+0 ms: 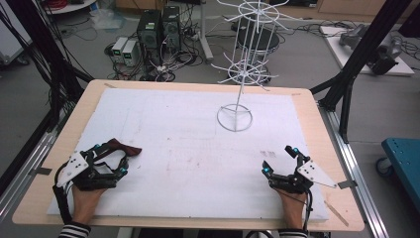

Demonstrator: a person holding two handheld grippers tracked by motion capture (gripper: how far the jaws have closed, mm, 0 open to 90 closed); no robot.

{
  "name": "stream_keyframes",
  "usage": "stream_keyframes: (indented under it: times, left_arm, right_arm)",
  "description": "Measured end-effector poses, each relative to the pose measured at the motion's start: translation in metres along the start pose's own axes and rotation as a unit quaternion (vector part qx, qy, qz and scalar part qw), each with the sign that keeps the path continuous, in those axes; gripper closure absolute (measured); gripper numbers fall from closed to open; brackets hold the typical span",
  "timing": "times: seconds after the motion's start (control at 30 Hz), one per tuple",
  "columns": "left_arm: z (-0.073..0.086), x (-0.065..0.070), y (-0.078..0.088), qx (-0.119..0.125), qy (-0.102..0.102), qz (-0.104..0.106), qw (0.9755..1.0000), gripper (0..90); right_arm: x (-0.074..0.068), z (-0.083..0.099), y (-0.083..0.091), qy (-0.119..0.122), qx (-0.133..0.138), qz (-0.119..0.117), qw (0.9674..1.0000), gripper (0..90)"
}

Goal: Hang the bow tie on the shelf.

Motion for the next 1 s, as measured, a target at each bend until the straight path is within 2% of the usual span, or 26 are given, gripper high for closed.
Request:
stream_keyframes:
  times: [0.17,0.33,0.7,1.0]
  left_arm:
    - [0.000,0.002,0.000,0.000,-0.008,0.003,1.0000,1.7]
    - [0.000,0.000,0.000,0.000,0.001,0.003,1.0000,1.7]
    - [-0.004,0.003,0.003,0.005,0.005,0.013,0.9999,1.7]
    - [-0.019,0.000,-0.001,-0.033,-0.016,0.039,0.9985,1.7]
  right_arm:
    - [0.000,0.000,0.000,0.001,0.000,0.000,1.0000,1.3]
    - [0.000,0.000,0.000,0.003,0.001,0.001,1.0000,1.3]
    - [-0.001,0.000,0.000,0.000,-0.001,0.000,1.0000,1.3]
    - [0.000,0.000,0.000,-0.002,0.001,0.000,1.0000,1.3]
Point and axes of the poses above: each handheld gripper's, and its own axes: y roughly backward along the jaws, z roughly out of its underside, x roughly to its right, the point moved 8 cm from there along -y, roughly forward along the jaws
